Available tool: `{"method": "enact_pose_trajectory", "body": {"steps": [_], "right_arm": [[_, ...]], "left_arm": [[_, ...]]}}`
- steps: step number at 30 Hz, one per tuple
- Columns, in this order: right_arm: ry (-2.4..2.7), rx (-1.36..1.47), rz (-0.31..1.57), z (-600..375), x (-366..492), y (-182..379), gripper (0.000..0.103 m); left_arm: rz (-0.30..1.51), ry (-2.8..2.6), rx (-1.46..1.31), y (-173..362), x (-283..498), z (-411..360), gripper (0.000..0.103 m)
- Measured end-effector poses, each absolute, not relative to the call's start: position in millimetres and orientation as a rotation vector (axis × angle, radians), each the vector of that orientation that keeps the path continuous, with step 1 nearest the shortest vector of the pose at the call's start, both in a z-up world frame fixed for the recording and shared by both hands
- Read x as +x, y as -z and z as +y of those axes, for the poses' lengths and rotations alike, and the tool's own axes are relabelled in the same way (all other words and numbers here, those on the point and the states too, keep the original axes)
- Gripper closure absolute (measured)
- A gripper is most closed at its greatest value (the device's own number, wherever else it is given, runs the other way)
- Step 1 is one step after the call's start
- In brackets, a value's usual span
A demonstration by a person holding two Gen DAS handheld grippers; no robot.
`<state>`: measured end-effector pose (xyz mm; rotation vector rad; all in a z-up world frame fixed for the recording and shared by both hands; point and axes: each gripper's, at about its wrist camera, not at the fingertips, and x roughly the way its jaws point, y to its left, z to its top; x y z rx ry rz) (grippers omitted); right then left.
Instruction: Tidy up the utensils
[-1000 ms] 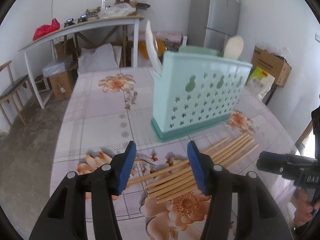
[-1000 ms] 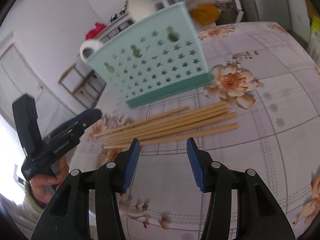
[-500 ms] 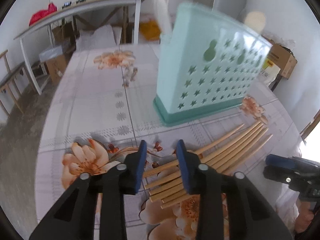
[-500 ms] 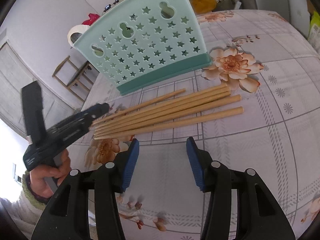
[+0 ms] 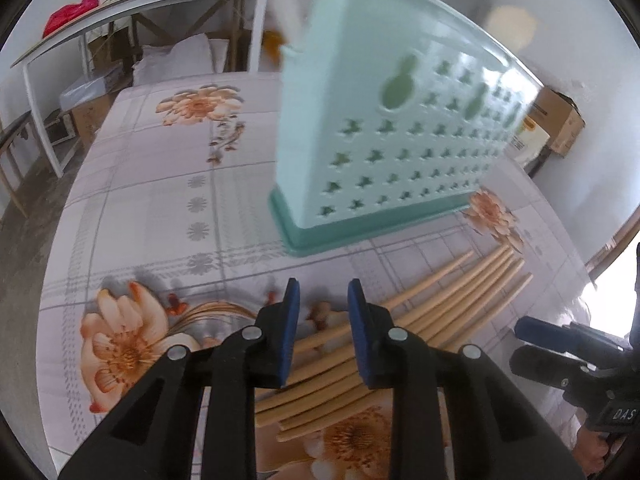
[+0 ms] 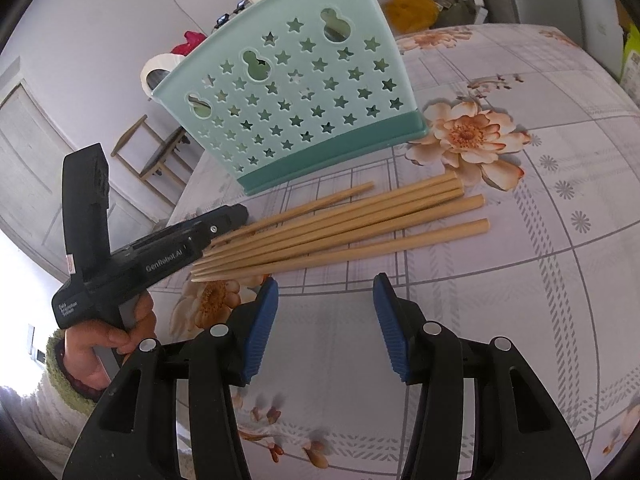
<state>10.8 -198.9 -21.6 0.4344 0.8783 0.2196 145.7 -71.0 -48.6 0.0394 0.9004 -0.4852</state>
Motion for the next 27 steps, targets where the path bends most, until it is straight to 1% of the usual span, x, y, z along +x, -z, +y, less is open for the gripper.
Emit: {"method": "enact_pose_trajectory", "body": {"steps": [3,11,13,20,23,25,27], "right_arm": [[-0.22,0.444,0.877,-199.8,10.3,21.8,0.055],[-0.176,0.493,0.876,-210.7,1.6,21.9,0.056],[-0.163,0.505,0.878,-213.9,-0.8,22.6,0.061],[-0.12,0.535,0.885,-218.5,-8.8,24.2,0.068],[-0.096,0.538,0.886,-220.5,-11.2,25.1,0.077],[-0.081,0.541,0.891,-223.8,-12.0,25.9,0.087],[-0.069,0.541,0.896,-224.6,-10.1,27.5,0.093]], "left_arm": [[0.902,0.518,0.056,48.6,140.2,-79.0,0.08],[0.975,0.647,-0.023,49.8,118.6,-92.9,0.08],[0.984,0.665,-0.036,50.2,111.0,-95.8,0.08],[1.011,0.725,-0.07,51.4,86.2,-105.3,0.08],[1.03,0.756,-0.098,53.4,76.8,-110.7,0.08],[1.032,0.769,-0.103,54.2,70.8,-113.3,0.08],[1.026,0.773,-0.102,54.5,63.9,-116.9,0.08]]}}
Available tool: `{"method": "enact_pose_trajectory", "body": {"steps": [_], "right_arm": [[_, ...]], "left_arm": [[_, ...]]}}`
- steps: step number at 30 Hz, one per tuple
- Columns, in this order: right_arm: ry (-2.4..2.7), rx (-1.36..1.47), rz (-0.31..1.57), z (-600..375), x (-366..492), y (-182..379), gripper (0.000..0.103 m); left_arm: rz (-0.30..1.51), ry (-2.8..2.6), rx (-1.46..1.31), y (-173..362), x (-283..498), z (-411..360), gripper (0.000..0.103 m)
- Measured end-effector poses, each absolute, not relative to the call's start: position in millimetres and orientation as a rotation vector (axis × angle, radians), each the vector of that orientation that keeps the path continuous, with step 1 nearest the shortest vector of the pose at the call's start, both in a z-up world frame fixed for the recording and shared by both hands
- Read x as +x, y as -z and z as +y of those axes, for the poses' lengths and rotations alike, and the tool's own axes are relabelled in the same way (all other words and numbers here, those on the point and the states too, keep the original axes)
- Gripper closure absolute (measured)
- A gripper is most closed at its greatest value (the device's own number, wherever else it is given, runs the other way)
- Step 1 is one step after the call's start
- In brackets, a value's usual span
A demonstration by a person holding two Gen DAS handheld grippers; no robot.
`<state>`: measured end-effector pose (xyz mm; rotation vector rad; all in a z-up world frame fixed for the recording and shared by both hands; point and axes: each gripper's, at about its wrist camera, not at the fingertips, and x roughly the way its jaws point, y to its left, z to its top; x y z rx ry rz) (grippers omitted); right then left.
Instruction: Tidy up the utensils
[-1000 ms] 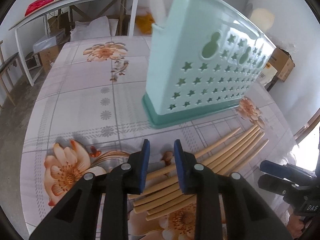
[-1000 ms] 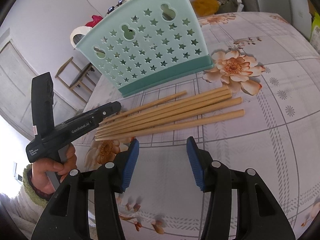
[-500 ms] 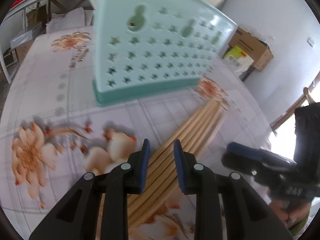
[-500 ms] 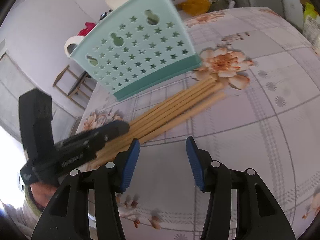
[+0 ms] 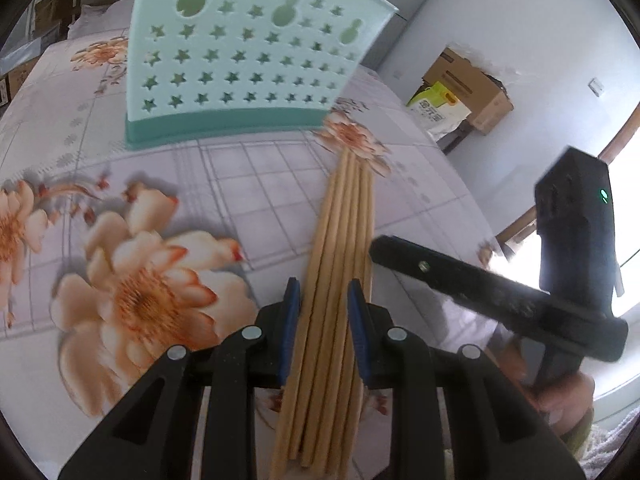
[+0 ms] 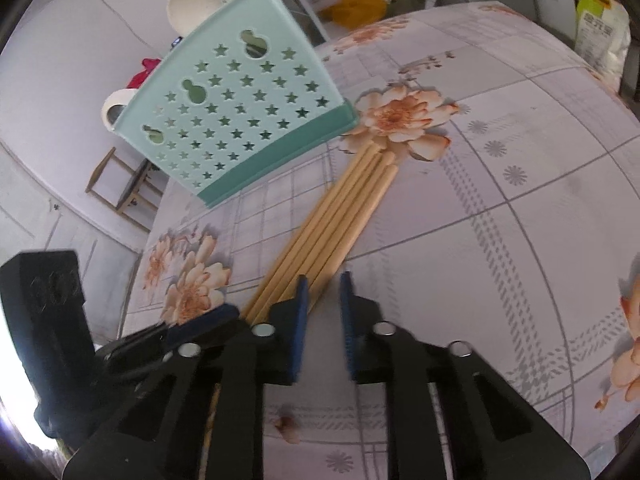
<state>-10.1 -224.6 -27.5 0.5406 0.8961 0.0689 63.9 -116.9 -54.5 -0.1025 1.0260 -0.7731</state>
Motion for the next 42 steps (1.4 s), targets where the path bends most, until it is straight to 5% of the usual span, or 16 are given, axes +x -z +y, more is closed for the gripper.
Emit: {"method": "enact_pose_trajectory", "body": {"steps": [42], "right_arm": [[-0.086,0.431,0.799,-255.6,-4.3,31.0,0.096]], "left_arm": [[0.881,0.558,0.333,52.4,100.8,-186.6,0.08]]}}
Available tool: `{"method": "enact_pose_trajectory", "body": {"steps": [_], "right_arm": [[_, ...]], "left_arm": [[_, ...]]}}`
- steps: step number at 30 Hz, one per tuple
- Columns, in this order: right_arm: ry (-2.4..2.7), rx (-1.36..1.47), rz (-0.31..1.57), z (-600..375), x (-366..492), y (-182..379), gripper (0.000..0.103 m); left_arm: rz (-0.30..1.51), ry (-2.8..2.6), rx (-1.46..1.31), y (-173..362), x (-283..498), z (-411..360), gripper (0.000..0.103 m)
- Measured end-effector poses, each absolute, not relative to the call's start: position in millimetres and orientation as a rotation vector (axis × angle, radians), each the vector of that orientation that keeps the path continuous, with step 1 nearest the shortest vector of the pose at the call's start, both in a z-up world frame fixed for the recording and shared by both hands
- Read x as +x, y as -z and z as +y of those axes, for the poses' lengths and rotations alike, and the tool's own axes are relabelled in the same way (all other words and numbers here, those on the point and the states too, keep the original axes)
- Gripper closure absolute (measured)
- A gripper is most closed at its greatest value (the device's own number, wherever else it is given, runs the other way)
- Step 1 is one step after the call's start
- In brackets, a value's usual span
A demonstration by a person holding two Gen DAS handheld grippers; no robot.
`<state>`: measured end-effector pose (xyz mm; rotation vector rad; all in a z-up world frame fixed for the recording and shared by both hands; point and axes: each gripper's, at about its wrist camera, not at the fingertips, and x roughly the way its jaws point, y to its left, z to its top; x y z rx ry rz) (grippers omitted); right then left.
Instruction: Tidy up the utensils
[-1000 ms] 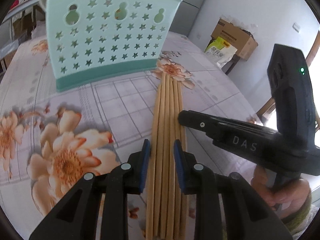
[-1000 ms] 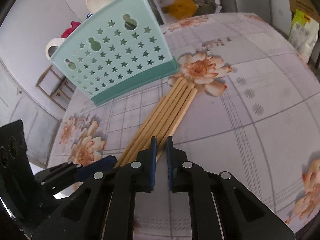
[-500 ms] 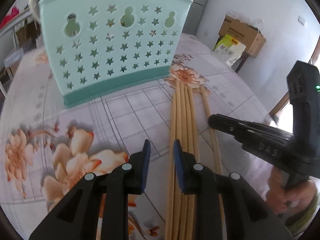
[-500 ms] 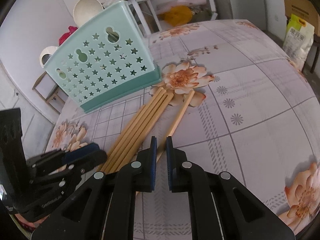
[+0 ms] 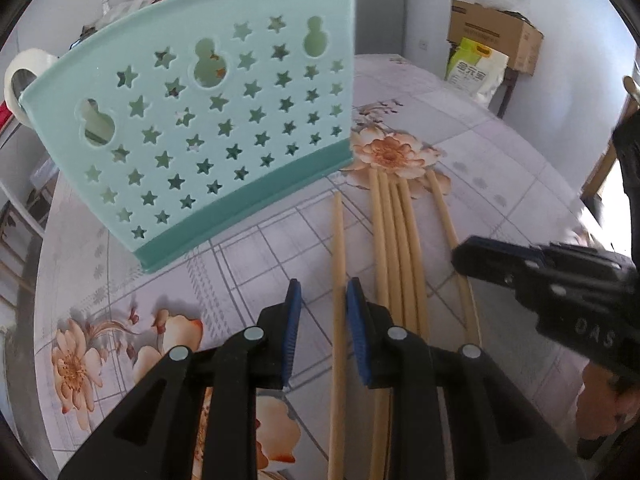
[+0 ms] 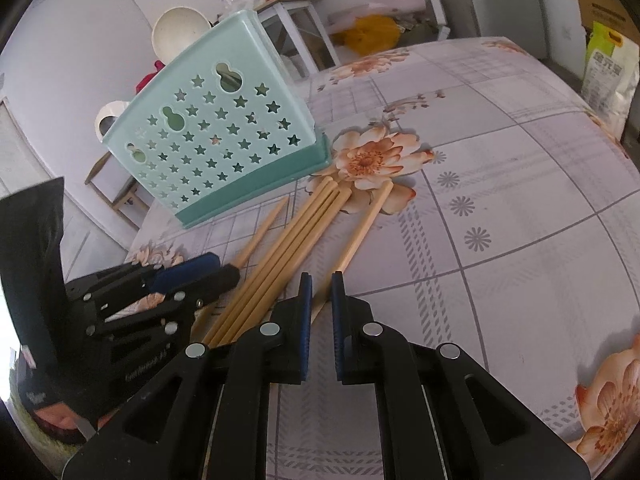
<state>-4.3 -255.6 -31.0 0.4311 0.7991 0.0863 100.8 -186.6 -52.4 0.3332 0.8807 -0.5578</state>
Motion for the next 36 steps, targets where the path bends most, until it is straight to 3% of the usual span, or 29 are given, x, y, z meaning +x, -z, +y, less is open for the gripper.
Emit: {"method": "enact_pose_trajectory", "body": {"steps": [10,36], "right_arm": [[-0.113,0.448,0.78,-259.3,-11.0,34.1,0.096],[-0.195,0.518,0.76,-273.0,-14.4,40.3,0.097]], "left_arm": [[0.905,0.516,0.401,50.8,105.9,-201.5,0.088],[0.957,0.431,0.438,49.6,121.4,-244.4,0.088]]}}
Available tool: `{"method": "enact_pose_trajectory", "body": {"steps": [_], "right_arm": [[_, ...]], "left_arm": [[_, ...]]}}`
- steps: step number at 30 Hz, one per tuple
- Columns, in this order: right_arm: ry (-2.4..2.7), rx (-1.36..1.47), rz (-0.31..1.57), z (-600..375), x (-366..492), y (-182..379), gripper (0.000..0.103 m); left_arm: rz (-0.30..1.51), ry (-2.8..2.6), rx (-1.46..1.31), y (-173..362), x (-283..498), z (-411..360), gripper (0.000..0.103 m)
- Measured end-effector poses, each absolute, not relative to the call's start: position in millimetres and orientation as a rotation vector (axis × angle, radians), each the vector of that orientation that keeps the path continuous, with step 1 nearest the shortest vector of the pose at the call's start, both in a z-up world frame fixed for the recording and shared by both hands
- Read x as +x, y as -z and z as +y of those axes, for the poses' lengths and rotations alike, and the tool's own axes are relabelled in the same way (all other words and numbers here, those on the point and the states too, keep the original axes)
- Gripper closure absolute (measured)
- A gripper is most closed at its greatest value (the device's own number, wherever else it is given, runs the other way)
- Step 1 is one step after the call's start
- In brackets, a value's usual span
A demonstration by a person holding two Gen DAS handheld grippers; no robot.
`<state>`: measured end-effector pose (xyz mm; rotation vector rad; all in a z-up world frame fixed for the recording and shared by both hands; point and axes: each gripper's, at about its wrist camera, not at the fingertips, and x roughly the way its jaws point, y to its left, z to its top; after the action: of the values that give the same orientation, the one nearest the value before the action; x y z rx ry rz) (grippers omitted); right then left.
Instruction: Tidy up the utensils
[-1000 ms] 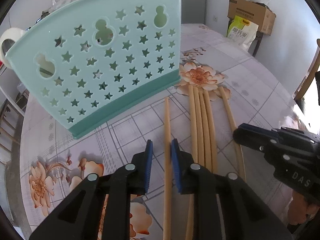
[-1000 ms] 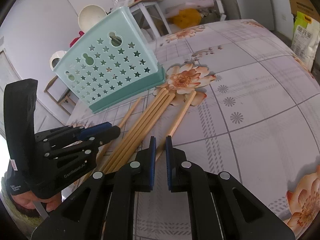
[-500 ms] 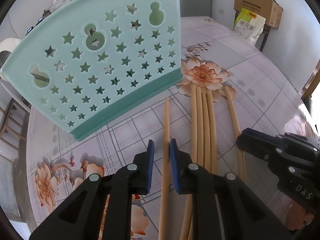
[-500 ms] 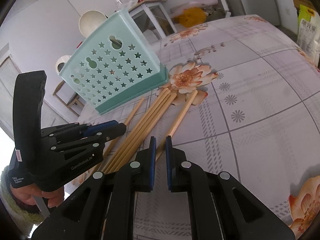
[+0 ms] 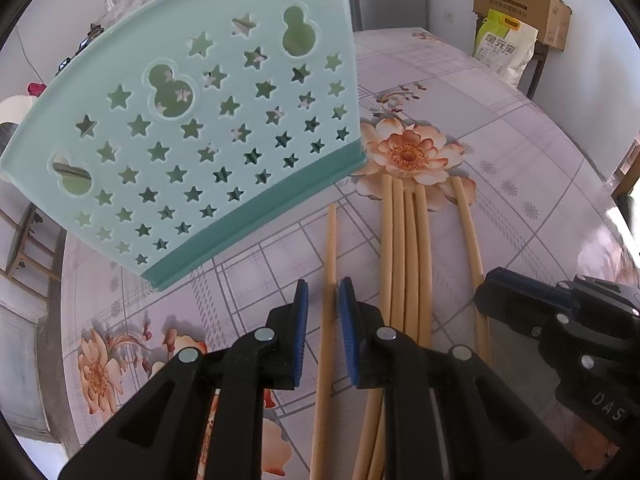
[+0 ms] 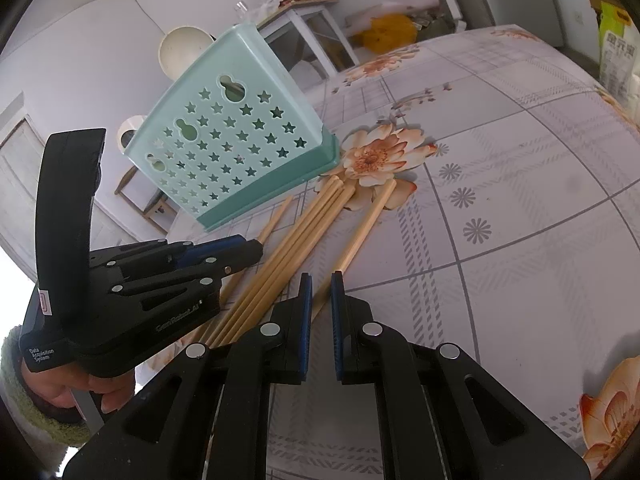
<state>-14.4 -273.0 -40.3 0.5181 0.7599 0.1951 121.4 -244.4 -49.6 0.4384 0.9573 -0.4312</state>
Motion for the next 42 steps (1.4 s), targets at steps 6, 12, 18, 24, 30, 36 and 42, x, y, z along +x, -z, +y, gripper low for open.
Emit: {"method": "enact_pose_trajectory", "body": {"steps": [6,12,18,24,30,36,42], "right_arm": [[-0.195,0.518,0.76,-273.5,-14.4,40.7,0.097],[-0.196,0.518,0.76,-274.4,-14.1,41.2,0.097],[-0.196,0.519,0.76,-274.5,-14.1,41.9,0.097],[-0.198,0.518,0.758,-274.4,-15.0,41.7,0.097],[-0.197,0.519,0.759,-274.2,-15.5,41.2,0.097],[-0.197,0.519,0.758,-273.5,-15.7,41.0,0.097],[-0.198,0.519,0.759,-273.8,-15.9,41.2,0.097]], "left_arm": [[0.956,0.432,0.439,50.2,121.4,-244.4,0.088],[0.955,0.432,0.442,50.2,122.7,-247.4,0.088],[0.955,0.43,0.446,51.0,124.9,-250.2,0.088],[0.955,0.43,0.448,51.6,124.3,-250.8,0.088],[0.952,0.428,0.453,52.7,126.8,-253.1,0.088],[0.95,0.427,0.456,53.3,126.6,-254.4,0.088],[0.949,0.426,0.458,53.2,126.5,-255.2,0.088]]}}
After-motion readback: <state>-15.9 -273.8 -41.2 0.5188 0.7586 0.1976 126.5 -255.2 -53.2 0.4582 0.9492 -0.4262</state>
